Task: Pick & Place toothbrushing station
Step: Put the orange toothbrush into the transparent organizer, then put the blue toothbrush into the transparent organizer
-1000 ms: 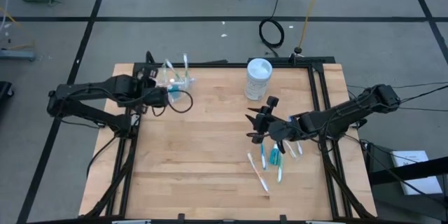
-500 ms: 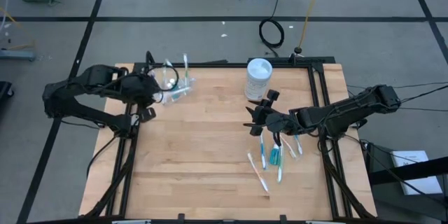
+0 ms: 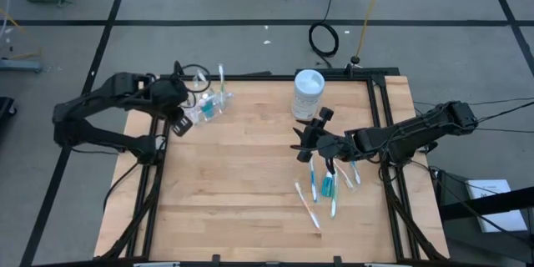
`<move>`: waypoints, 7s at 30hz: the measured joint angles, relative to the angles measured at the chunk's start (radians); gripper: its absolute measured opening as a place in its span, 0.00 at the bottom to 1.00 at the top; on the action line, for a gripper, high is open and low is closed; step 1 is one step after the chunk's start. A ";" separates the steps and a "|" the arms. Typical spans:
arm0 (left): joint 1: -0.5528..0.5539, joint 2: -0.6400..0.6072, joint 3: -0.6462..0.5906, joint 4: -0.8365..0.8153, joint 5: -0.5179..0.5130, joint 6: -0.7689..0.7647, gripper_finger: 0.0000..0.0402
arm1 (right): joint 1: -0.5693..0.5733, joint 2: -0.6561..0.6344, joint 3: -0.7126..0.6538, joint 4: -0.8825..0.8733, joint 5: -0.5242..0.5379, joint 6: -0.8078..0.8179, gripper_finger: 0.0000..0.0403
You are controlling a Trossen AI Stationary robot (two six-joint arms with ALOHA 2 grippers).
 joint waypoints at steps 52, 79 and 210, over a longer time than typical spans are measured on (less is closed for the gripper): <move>0.210 0.027 -0.202 0.000 0.338 -0.625 0.12 | -0.008 0.000 0.000 0.053 -0.180 -0.170 0.28; 0.459 0.119 -0.203 0.059 0.077 -0.097 0.12 | -0.008 0.000 0.000 0.080 -0.182 -0.170 0.28; -0.172 -0.283 -0.220 0.642 -0.240 0.336 0.07 | -0.045 0.212 -0.374 1.103 -0.425 0.372 0.02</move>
